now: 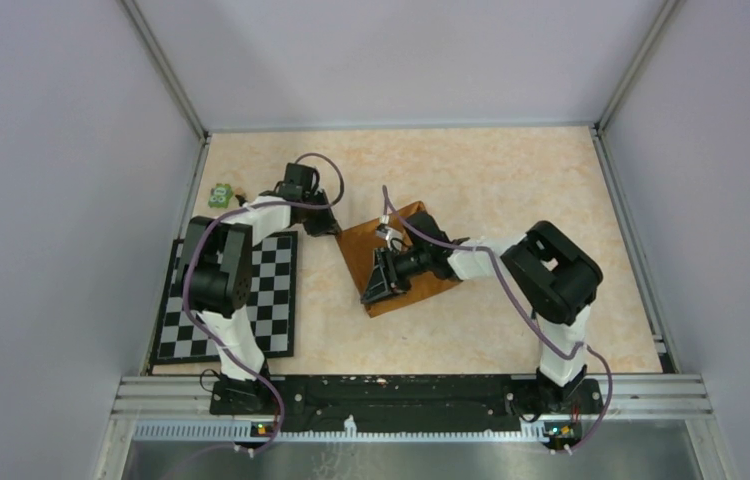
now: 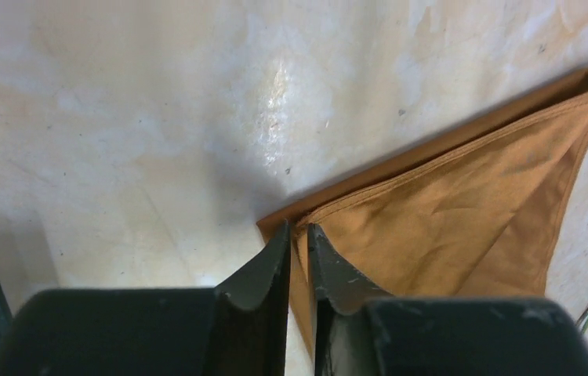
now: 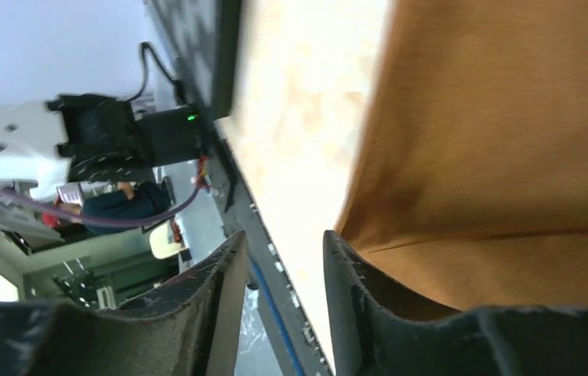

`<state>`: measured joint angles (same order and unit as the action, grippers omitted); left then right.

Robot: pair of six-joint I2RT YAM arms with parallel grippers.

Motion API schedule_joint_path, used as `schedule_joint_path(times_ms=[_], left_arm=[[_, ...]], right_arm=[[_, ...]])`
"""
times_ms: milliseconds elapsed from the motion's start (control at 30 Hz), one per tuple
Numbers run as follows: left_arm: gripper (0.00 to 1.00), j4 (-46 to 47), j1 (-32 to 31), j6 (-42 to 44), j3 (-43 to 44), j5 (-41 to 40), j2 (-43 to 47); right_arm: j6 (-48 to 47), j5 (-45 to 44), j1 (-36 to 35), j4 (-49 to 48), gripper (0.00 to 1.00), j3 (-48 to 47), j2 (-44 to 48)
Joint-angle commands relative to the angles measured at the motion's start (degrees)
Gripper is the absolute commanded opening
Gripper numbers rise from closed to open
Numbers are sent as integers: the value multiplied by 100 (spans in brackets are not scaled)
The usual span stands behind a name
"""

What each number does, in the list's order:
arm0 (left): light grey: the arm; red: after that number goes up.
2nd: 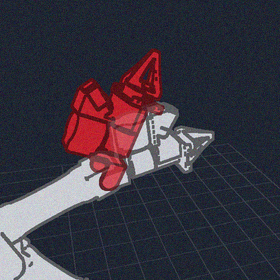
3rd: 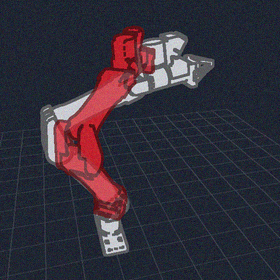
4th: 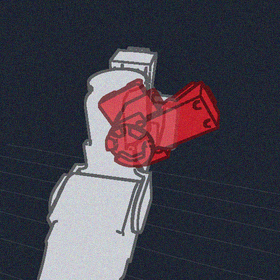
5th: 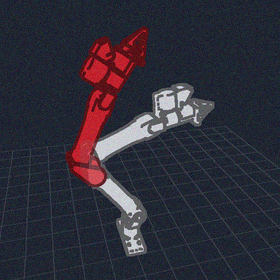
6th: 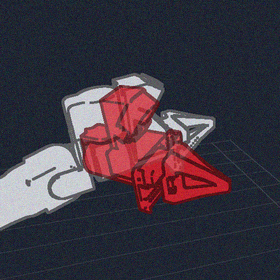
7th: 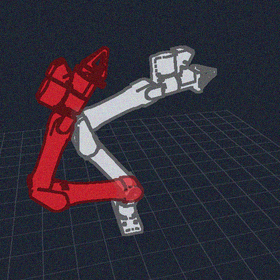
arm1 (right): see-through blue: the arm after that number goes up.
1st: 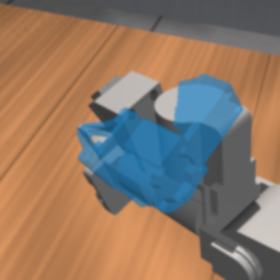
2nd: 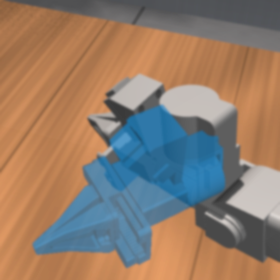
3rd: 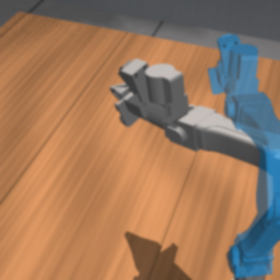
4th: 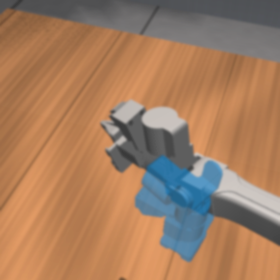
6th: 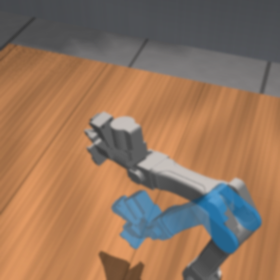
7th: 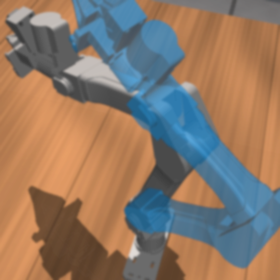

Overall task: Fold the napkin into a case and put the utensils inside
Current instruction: Smooth out the upper triangle-folded napkin at the center of the board.

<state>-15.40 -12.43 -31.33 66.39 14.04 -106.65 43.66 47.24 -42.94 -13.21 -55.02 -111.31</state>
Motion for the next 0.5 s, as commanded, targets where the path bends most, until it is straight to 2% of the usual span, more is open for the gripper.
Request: schedule_joint_path(times_ms=[0, 100, 167, 267, 367, 467], left_arm=[[27, -222, 18, 110, 401, -144, 120], [48, -409, 12, 151, 372, -165, 370], [58, -499, -3, 173, 187, -214, 675], [63, -624, -5, 208, -215, -138, 1175], [66, -453, -115, 101, -823, 395, 1748], [67, -326, -431, -117, -1352, 716, 2164]], right_arm=[[-217, 147, 225, 235, 44, -131, 1085], [-345, 21, 694, 404, 49, 93, 1360], [-385, -66, 1023, 490, 49, 237, 1453], [-424, -246, 1451, 560, 50, 451, 1624], [-763, -720, 1717, 1058, 49, 496, 1675], [-1153, -1182, 1736, 1614, 38, 462, 1572]])
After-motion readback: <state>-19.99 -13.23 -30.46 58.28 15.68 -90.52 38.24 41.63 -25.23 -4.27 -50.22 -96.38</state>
